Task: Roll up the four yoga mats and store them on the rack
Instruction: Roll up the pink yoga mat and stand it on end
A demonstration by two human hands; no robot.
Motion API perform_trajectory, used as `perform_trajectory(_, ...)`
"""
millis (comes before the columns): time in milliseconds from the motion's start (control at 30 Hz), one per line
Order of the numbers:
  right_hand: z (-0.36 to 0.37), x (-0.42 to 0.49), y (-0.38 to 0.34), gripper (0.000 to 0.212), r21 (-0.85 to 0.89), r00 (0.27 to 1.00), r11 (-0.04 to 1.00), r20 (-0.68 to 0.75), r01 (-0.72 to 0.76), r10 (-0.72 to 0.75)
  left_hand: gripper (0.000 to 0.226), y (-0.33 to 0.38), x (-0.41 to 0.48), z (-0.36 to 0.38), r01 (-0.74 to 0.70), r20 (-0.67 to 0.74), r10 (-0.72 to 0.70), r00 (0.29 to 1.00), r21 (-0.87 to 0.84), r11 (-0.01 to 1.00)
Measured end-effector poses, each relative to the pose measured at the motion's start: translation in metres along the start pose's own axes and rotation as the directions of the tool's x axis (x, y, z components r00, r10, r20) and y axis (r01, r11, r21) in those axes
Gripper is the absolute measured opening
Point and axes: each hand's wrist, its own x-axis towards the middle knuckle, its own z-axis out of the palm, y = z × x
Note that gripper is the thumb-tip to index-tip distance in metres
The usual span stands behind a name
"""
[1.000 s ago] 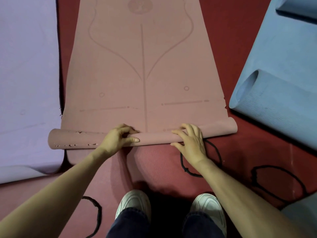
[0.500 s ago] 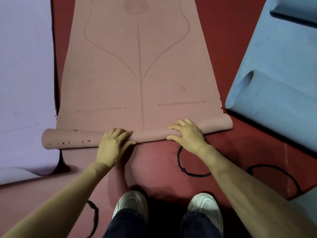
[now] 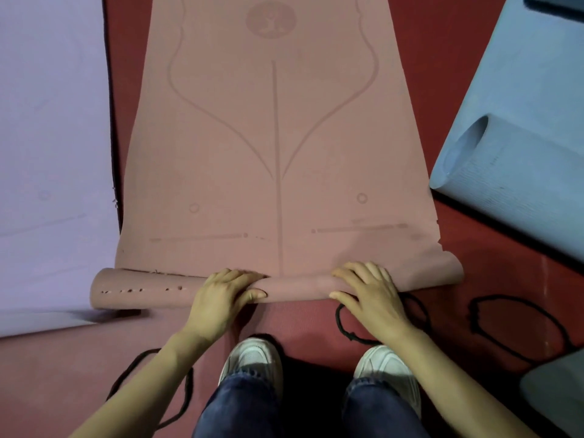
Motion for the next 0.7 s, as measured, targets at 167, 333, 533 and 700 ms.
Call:
perform_trajectory(167, 0.013, -0.002, -0.007, 0.04, 0.029, 0.999, 0.999, -0.047, -0.025, 0.027, 0.085, -0.004, 0.014, -0.01, 0.098, 0.162, -0.076, 0.984, -0.131, 0.987)
perform_trajectory(333, -0.009, 0.035, 0.001, 0.046, 0.091, 0.974, 0.991, 0.215, -0.094, 0.073, 0.057, 0.008, -0.005, 0.002, 0.039, -0.176, -0.064, 0.982, -0.14, 0.989)
perform_trajectory(533, -0.023, 0.062, 0.002, 0.048, 0.109, 0.89, 0.981, 0.446, -0.16, 0.095, 0.047, 0.01, -0.016, 0.017, 0.009, -0.314, -0.036, 0.949, -0.088, 0.996)
perform_trajectory(700, -0.006, 0.031, -0.004, 0.05, -0.013, 0.982, 1.0, 0.187, -0.025, 0.027, 0.066, -0.004, 0.006, 0.002, 0.03, -0.166, -0.056, 0.985, -0.156, 0.987)
